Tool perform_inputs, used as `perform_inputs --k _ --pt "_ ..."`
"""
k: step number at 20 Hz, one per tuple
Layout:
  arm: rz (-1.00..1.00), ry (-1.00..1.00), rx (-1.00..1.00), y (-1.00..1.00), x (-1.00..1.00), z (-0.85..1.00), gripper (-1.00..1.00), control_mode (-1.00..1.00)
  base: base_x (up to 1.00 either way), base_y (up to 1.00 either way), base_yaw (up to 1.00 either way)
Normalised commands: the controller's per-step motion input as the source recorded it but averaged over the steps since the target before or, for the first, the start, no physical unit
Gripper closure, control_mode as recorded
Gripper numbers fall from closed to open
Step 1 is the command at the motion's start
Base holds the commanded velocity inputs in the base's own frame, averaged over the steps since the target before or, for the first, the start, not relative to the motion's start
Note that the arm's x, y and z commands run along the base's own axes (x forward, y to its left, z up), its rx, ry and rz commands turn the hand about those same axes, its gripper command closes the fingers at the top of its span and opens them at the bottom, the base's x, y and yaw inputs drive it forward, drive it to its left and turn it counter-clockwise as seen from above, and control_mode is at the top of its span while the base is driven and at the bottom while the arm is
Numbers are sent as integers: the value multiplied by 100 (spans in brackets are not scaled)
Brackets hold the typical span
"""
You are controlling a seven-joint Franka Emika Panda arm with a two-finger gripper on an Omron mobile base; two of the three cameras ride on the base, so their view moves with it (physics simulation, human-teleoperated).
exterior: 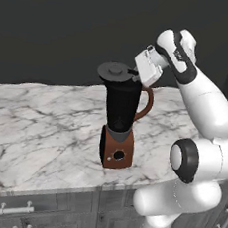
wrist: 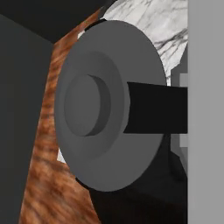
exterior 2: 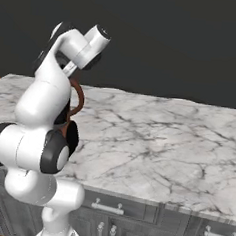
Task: Close the lid blender by securely placing the lid on top.
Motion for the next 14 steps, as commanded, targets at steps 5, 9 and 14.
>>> perform_inputs --k 5,9,14 --pt "0 0 -15 0 0 0 100 -100 0 0 0" --pt "0 0 -15 -5 0 -2 100 -100 0 0 0" --pt "0 0 -12 -22 -10 0 100 -100 0 0 0"
